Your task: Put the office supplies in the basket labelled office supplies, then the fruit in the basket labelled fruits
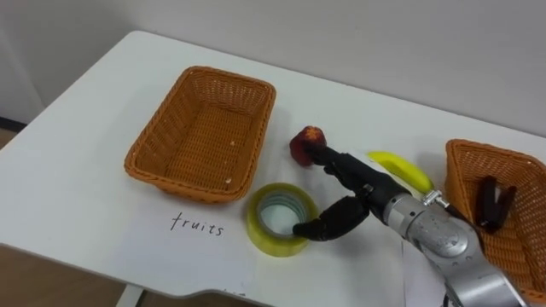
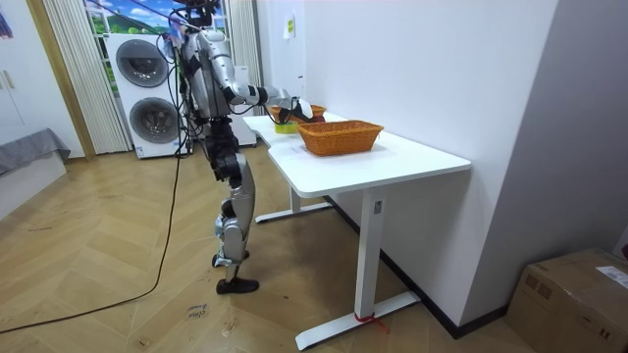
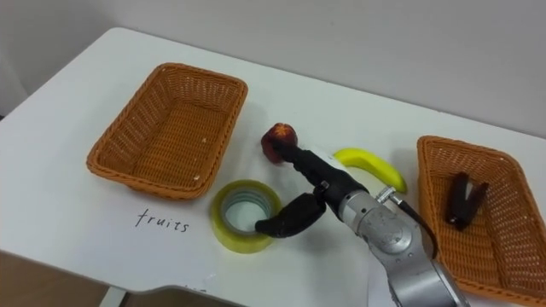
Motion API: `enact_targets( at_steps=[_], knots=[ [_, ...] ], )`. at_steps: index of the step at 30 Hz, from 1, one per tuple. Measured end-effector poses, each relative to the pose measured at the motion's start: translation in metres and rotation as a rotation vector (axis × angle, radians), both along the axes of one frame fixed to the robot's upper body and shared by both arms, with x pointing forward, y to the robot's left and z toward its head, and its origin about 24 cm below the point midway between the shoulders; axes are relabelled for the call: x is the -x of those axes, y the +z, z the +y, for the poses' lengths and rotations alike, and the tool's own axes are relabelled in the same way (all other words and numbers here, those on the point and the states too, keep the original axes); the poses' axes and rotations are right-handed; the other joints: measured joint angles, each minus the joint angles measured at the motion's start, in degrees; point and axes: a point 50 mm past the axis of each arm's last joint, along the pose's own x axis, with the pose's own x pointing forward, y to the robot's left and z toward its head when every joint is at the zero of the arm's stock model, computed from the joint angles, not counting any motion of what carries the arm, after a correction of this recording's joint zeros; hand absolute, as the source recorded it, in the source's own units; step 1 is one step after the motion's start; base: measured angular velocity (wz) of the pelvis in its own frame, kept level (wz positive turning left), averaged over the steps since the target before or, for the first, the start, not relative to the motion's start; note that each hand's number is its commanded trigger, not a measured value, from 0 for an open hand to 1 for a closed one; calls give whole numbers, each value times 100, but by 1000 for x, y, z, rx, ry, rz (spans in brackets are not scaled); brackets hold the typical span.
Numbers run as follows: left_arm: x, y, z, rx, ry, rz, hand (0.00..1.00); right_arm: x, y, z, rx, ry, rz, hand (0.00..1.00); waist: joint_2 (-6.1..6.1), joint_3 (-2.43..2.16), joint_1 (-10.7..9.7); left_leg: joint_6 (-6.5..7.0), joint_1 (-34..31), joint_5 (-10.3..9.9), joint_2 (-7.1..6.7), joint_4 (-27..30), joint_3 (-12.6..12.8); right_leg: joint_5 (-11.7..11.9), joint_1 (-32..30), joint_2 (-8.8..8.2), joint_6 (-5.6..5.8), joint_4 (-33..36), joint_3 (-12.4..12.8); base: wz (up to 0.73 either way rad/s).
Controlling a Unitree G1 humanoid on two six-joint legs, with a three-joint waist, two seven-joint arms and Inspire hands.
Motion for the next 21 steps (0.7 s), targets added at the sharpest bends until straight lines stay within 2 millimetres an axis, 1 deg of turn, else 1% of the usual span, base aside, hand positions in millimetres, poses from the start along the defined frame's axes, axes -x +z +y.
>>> enact_targets(
  at_steps=[9, 12, 14, 16, 17, 21],
  knots=[
    [1, -1, -1, 3, -4, 7, 0, 0, -1, 0, 22, 11, 4, 0, 5, -2, 1, -2, 7, 0, 1, -4, -25, 2, 15, 2, -3, 2, -27, 0],
    [0, -1, -2, 2, -12, 7, 0, 0, -1, 0, -8, 8, 16, 0, -8, -7, 12, -2, 26, 1, 1, -14, -23, 2, 22, 2, -3, 6, -20, 0],
    [-1, -1, -2, -4, -20, 3, 0, -1, -1, 2, -33, 7, 28, 0, -27, -4, 12, -4, 20, 2, 1, -17, -26, 2, 12, 2, -3, 14, -19, 0],
    [-4, 0, 1, -21, -23, -5, 0, -3, 0, 4, -78, 9, 42, 0, -110, -10, 3, -13, -2, 8, -3, -16, -88, 1, 13, 2, -3, 13, -73, 10],
    [-7, 1, 1, -24, -27, -12, 0, -3, 1, 5, -84, 10, 44, 0, -126, -14, 9, -14, -6, 9, -3, -15, -98, 1, 13, 2, -3, 13, -84, 10],
    [-4, 0, 1, -22, -22, 3, 0, -12, 11, 12, -93, 43, 13, 0, -171, -23, 12, -13, -22, 8, -13, -12, -120, 1, 12, -6, -3, 11, -128, 3]
  ],
)
